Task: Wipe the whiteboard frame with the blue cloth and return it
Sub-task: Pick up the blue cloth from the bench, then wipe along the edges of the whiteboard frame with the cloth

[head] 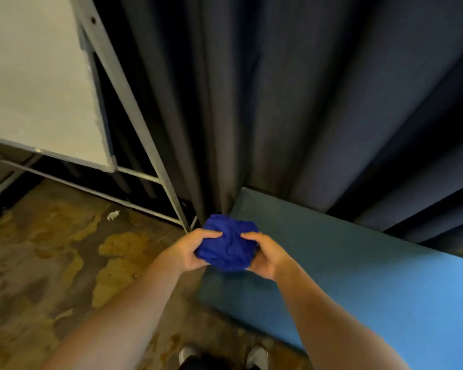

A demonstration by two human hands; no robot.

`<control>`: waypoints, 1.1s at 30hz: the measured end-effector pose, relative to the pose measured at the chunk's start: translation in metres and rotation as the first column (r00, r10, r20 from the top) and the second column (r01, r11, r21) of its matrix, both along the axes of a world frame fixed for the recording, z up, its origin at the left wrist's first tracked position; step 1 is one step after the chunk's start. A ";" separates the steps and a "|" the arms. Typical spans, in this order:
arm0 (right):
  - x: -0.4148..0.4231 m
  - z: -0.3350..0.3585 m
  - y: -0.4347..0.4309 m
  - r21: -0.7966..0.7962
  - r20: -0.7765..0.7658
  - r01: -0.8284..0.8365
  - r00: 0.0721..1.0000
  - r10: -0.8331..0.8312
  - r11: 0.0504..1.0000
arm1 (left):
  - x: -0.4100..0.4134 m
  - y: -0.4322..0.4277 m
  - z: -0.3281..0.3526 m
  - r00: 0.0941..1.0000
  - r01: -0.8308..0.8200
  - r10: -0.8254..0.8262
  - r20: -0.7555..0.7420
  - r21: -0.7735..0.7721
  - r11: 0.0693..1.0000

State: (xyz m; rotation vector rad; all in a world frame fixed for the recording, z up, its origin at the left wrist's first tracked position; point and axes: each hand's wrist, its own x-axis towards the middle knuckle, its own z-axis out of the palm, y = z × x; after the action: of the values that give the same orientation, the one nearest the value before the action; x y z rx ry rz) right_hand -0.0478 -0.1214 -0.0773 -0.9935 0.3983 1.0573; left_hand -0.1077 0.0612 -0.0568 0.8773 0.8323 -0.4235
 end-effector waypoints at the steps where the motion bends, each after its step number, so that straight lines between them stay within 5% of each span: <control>1: 0.006 0.018 0.015 0.062 0.070 -0.054 0.996 0.049 0.997 | 0.001 0.015 0.016 0.998 -0.018 0.017 0.056 0.019 1.000; 5: 0.016 0.068 0.085 0.092 0.288 -0.259 0.931 0.223 0.962 | -0.008 0.071 0.069 0.960 -0.111 0.083 0.268 0.092 0.990; 9: 0.016 0.119 0.187 0.099 0.420 -0.290 0.879 0.224 0.952 | -0.035 0.156 0.118 0.877 -0.293 0.204 0.435 0.148 0.945; 19: -0.031 0.198 0.409 0.130 0.594 -0.456 0.747 0.299 0.881 | -0.114 0.351 0.188 0.717 -0.595 0.394 0.575 0.211 0.776; 26: -0.005 0.237 0.533 0.030 0.703 -0.476 0.635 0.320 0.879 | -0.090 0.477 0.196 0.644 -0.637 0.410 0.645 0.155 0.756; 33: 0.082 0.302 0.662 -0.016 0.824 -0.340 0.528 0.205 0.940 | 0.014 0.622 0.260 0.637 -0.542 0.219 0.739 0.228 0.809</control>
State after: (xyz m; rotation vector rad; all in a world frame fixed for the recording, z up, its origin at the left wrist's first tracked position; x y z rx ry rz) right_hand 0.0343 0.5410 0.2248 -1.3223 -0.6385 0.7606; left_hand -0.0933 0.6835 0.2034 1.1245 0.3844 0.5068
